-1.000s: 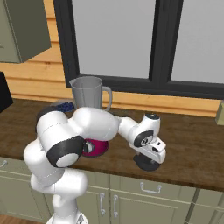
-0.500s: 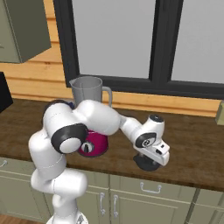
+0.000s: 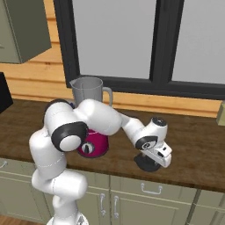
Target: Close the lid blender by securely placing the lid on top.
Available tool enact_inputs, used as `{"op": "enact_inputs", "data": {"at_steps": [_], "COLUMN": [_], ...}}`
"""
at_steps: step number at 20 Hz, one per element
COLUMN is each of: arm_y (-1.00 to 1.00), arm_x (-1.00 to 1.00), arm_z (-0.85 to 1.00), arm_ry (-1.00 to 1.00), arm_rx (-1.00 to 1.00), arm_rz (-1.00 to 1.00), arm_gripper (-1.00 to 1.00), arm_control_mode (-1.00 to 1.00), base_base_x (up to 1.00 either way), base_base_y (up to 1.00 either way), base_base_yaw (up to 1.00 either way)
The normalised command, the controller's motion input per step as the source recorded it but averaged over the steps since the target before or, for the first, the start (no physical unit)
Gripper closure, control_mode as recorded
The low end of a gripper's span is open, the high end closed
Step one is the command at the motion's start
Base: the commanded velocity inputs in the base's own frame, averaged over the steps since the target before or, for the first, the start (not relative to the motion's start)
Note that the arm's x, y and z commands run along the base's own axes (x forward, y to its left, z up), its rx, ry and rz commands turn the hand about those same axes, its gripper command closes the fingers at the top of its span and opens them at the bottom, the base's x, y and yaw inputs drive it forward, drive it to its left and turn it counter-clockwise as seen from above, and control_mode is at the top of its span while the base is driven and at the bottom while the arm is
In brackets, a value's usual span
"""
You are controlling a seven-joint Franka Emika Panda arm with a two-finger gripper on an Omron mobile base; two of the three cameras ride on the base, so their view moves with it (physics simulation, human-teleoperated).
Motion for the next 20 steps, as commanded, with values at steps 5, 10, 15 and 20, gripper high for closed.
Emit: {"op": "enact_inputs", "data": {"at_steps": [5, 10, 15, 20], "arm_y": [0.05, 0.29, 0.39, 0.21], "arm_x": [0.04, 0.17, 0.08, -0.01], "arm_z": [-0.29, -0.08, 0.00, 0.07], "arm_ry": [-0.08, 0.00, 0.05, 0.04], "arm_rx": [0.00, 0.00, 0.00, 0.00], "arm_rz": [0.00, 0.00, 0.00, 0.00], "arm_gripper": [1.00, 1.00, 1.00, 1.00], "arm_control_mode": [-1.00, -1.00, -1.00, -1.00], "base_base_x": [0.00, 0.00, 0.00, 0.00], "base_base_y": [0.00, 0.00, 0.00, 0.00], "base_base_yaw": [0.00, 0.00, 0.00, 0.00]}}
